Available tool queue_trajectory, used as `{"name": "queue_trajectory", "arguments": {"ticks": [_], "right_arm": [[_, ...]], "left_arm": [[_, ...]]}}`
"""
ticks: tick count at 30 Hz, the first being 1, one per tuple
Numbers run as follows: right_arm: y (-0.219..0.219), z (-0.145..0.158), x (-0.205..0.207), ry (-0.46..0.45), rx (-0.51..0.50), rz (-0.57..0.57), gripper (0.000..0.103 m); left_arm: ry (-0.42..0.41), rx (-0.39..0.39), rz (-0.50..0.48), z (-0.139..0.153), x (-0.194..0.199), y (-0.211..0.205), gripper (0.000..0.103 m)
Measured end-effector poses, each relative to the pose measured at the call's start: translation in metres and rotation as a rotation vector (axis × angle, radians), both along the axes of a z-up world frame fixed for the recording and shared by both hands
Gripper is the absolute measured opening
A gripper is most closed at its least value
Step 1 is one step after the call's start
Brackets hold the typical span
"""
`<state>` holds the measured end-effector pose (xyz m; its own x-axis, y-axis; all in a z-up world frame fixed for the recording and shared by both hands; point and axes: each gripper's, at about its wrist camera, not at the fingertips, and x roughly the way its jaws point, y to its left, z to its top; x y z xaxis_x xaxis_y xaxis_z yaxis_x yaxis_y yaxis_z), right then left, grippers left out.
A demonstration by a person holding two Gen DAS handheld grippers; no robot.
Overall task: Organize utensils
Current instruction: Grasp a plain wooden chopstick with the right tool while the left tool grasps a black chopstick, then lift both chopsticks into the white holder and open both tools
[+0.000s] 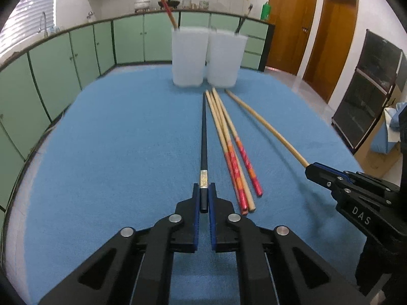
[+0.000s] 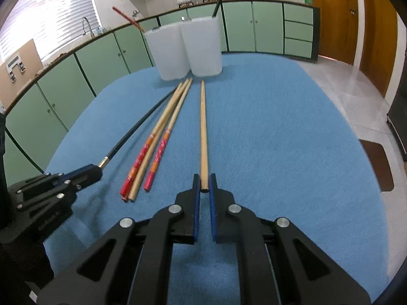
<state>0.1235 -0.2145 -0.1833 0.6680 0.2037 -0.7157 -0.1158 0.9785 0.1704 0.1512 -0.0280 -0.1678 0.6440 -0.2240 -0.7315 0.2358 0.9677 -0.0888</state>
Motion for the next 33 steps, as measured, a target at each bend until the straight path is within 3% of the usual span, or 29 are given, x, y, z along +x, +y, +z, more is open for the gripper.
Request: {"name": "queue_trajectory", "arguments": {"ticks": [11,18,26,33], "right_arm": [[-0.016,0.075,-0.004,-0.15,0.016,-0.005,0.006],[-0.022,0.125,0.008,-0.233,0.021,0.021,0.006],[-0.025,0.169,0.037,-0.265,0.045,0.067,0.006],[-0.022,0.188,0.058,-0.261,0.042,0.107,0.006]], "left_arm": [[-0.193,-0.027,0.016,0.084,-0.014,0.018,0.006],[-0.269,-0.05,0.005,0.122,-0.002,0.019,0.006],[-0.294,-0.075,-0.015,0.148,0.018,0.018,0.006],[-0.313,-0.08,-0.034,0.158,0.029,0.014,0.006]]}}
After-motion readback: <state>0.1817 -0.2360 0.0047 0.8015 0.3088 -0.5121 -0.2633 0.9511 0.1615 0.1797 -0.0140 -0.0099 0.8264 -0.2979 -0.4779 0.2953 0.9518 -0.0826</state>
